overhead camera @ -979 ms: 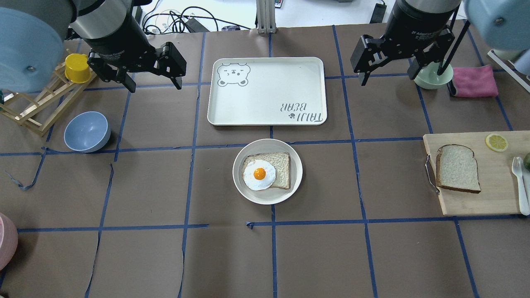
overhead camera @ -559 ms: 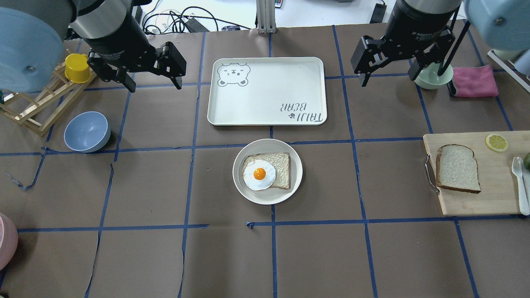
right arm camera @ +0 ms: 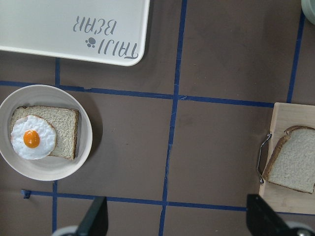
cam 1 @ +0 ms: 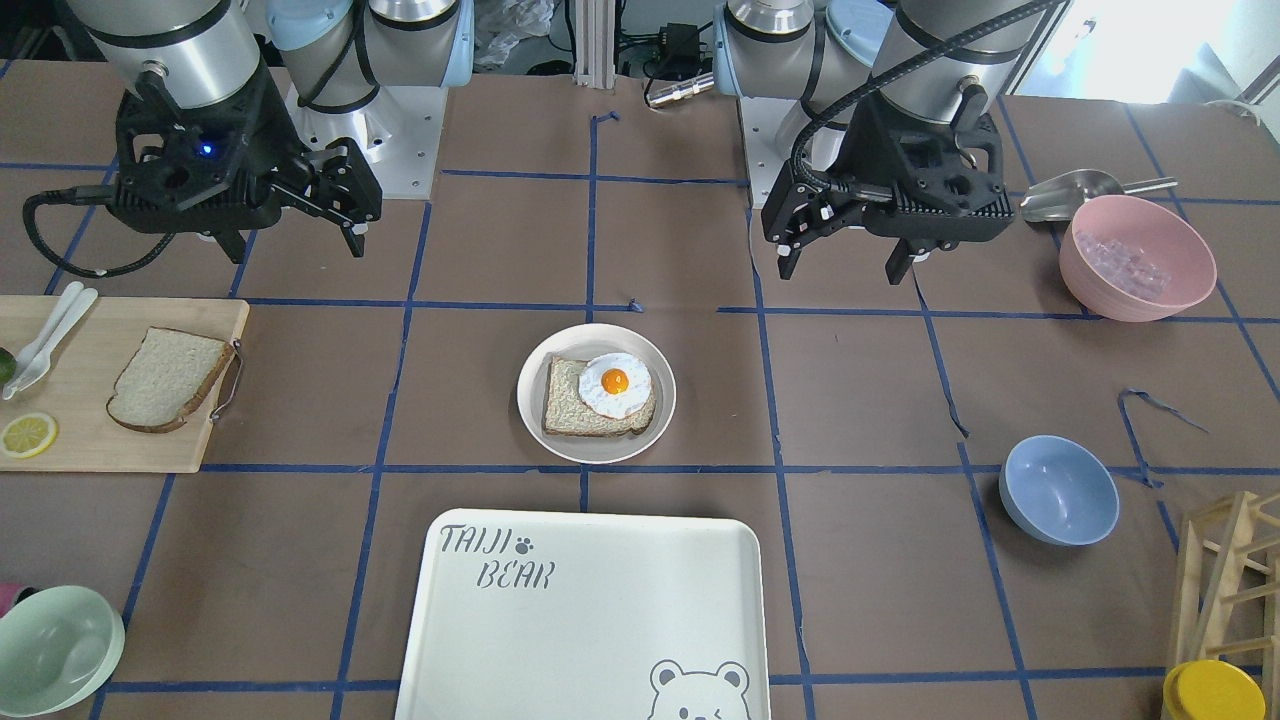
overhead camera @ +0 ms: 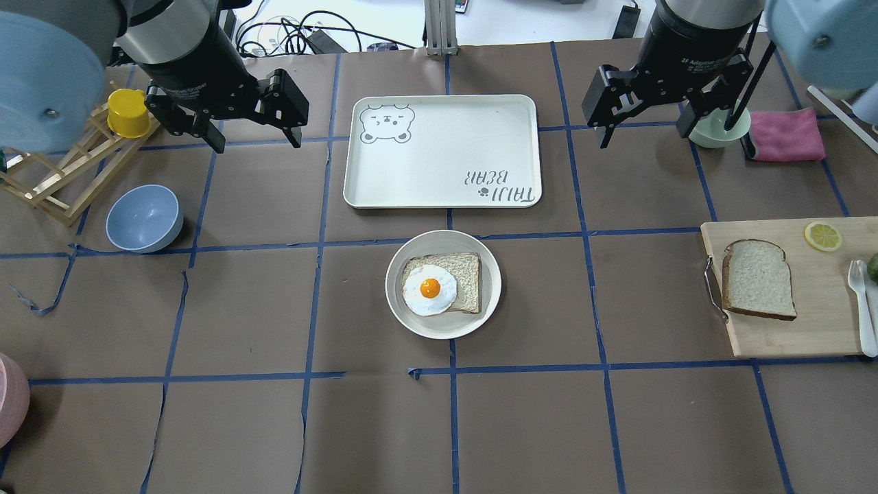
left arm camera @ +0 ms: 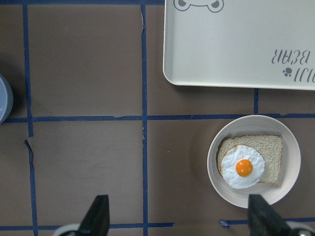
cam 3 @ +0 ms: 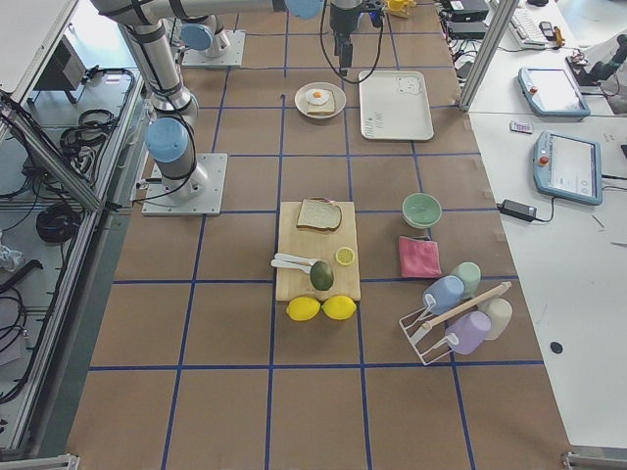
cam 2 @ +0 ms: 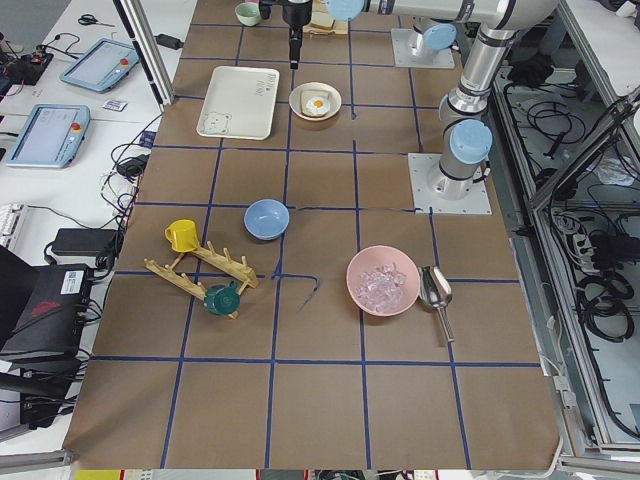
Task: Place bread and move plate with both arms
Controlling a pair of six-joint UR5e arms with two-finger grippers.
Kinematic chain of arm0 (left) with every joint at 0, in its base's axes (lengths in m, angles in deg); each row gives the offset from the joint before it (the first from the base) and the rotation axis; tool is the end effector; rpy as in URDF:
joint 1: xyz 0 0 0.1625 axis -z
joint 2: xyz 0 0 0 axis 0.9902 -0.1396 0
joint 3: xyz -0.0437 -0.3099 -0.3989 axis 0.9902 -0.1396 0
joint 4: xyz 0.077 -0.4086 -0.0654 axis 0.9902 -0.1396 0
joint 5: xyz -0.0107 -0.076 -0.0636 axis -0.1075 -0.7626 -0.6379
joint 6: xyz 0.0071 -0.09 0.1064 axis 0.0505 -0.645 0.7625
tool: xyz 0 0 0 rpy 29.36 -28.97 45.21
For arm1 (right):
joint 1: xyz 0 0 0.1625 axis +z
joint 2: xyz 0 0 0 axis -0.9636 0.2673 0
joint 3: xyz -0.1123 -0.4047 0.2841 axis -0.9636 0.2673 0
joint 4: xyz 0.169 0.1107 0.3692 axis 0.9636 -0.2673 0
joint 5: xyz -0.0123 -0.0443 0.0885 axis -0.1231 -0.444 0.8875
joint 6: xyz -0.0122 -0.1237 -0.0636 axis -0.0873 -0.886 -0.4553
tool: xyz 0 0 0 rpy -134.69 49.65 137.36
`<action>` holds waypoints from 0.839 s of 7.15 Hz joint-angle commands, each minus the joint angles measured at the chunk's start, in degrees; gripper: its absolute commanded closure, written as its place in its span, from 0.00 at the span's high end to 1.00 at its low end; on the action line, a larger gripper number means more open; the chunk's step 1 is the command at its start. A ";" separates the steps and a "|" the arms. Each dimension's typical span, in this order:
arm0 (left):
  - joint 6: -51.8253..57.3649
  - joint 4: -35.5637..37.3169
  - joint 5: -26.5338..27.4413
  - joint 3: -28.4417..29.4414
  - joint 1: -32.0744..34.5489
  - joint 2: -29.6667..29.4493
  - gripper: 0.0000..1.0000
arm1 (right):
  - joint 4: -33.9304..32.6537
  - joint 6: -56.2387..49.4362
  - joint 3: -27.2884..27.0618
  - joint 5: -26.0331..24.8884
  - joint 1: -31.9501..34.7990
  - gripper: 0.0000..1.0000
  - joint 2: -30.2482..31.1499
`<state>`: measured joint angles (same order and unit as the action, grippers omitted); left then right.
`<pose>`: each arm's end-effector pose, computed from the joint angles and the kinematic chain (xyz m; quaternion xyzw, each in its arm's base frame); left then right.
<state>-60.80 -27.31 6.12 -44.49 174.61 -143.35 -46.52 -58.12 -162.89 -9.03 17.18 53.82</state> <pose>-0.1619 -0.5154 0.5492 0.0002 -0.9991 0.0383 0.0187 0.1477 -0.5128 0.5525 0.0476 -0.9989 0.0001 0.0022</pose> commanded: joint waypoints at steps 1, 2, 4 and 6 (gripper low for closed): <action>0.00 0.00 0.00 0.03 0.00 -0.03 1.00 | 0.16 0.00 -0.12 -0.10 -0.01 1.00 0.00; 0.00 0.00 0.00 0.03 0.00 -0.03 1.00 | 0.25 0.00 -0.12 -0.19 -0.01 1.00 0.00; 0.00 -0.09 0.09 0.20 0.09 0.15 1.00 | 0.34 0.00 -0.12 -0.28 -0.01 1.00 0.00; 0.17 -0.18 0.00 0.29 0.09 0.50 1.00 | 0.16 0.00 -0.64 -0.19 -0.09 1.00 0.00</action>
<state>-60.75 -27.42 6.19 -44.25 174.68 -143.08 -46.23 -58.12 -163.19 -9.29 17.15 53.82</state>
